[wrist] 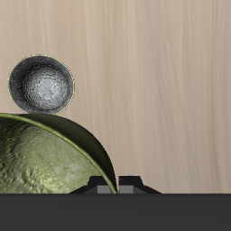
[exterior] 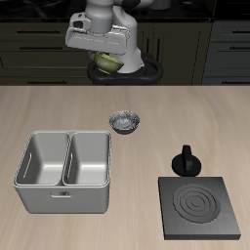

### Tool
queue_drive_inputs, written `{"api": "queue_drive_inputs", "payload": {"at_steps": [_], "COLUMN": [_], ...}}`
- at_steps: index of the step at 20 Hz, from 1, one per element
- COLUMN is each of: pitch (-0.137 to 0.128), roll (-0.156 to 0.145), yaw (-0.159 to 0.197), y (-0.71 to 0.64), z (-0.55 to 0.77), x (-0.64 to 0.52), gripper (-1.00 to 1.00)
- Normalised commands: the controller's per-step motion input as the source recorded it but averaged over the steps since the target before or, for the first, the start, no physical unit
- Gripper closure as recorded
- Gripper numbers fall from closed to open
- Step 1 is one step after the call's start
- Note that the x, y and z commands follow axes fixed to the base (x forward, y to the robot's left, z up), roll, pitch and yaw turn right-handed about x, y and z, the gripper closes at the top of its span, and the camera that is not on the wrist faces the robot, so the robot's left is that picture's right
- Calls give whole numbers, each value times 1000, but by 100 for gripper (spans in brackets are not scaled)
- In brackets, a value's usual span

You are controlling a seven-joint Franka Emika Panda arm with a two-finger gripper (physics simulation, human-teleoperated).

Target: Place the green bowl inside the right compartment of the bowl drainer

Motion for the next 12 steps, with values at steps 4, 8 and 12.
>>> {"api": "queue_drive_inputs", "payload": {"at_steps": [4, 8, 12], "pitch": [-21, -1, -9], "roll": [-52, -47, -16], "yaw": [-23, -13, 15], "y": [-497, -463, -167], "z": [146, 115, 31], "x": [-50, -27, -30], "gripper": [100, 100, 100]}}
